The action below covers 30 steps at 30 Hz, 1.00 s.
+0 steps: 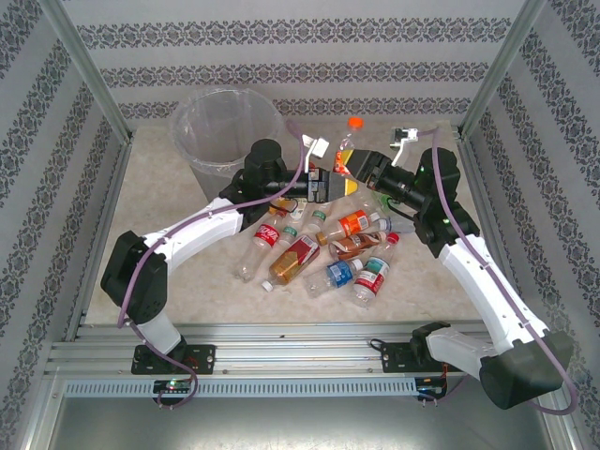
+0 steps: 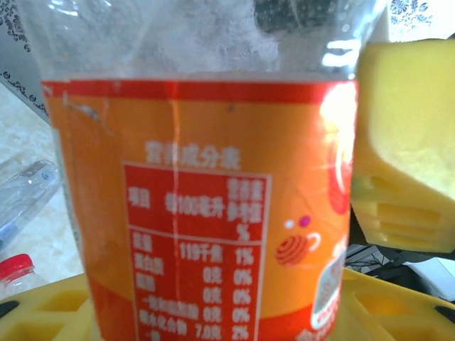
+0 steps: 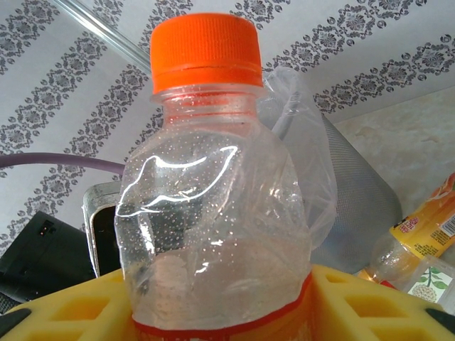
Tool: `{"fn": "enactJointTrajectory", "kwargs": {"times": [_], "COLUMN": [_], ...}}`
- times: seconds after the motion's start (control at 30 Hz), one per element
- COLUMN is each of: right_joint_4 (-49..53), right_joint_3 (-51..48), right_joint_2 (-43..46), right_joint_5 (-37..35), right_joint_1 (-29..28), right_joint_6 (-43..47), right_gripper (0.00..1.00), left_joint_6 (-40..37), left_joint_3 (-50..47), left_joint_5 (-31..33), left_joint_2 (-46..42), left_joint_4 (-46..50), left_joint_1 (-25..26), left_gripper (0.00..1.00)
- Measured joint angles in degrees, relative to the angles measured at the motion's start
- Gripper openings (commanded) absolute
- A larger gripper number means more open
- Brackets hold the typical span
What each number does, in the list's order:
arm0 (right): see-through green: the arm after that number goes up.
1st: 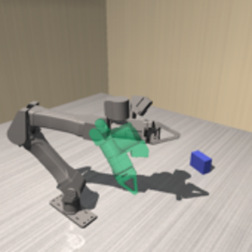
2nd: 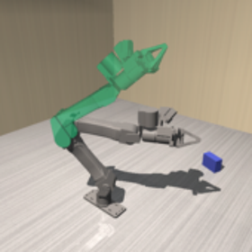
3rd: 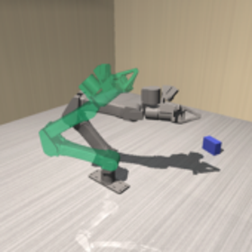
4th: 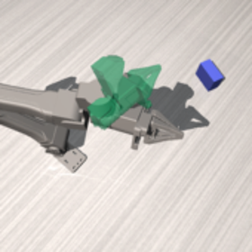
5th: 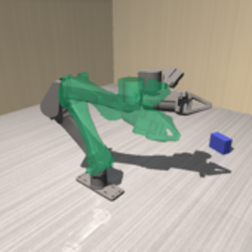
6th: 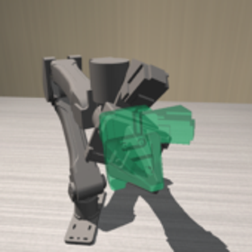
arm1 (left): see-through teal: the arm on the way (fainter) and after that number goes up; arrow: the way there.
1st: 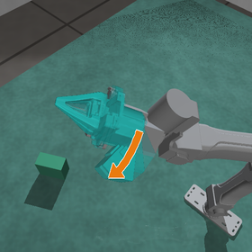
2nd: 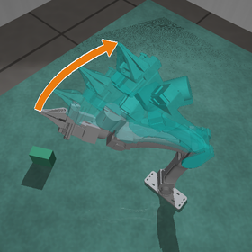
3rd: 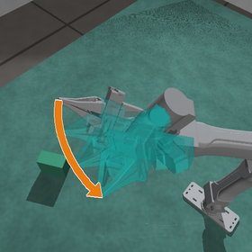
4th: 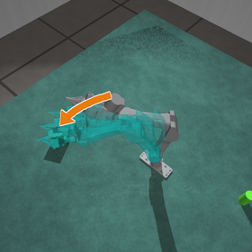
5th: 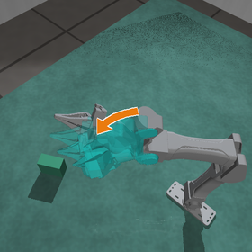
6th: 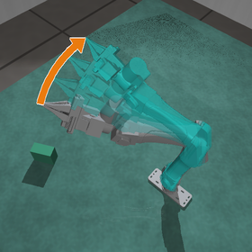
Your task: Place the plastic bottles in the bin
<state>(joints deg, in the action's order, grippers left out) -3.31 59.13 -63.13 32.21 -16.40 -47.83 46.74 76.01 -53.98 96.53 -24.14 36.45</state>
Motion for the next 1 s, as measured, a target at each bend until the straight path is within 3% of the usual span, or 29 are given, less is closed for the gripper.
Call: {"fn": "enactJointTrajectory", "kwargs": {"times": [0.37,0.53,0.8,1.0], "right_joint_4": [0.42,2.49,12.50,19.65], "right_joint_3": [-0.81,-0.96,-0.61,2.45], "right_joint_2": [3.54,7.37,13.75,15.63], "right_joint_5": [0.04,0.90,0.17,-1.79], "right_joint_1": [-0.26,-0.26,-0.26,-0.26], "right_joint_6": [0.28,2.56,10.36,16.31], "right_gripper": [0.89,0.97,0.98,0.98], "left_joint_6": [-1.46,-5.07,-14.91,-22.60], "left_joint_3": [0.02,3.45,14.84,24.17], "left_joint_5": [1.79,3.26,6.99,14.88], "left_joint_2": [-1.49,-1.90,-3.08,-4.24], "left_joint_4": [3.61,12.28,31.12,45.66], "left_joint_1": [-1.53,-3.58,-5.66,-7.78], "left_gripper": [0.57,0.57,0.57,0.57]}}
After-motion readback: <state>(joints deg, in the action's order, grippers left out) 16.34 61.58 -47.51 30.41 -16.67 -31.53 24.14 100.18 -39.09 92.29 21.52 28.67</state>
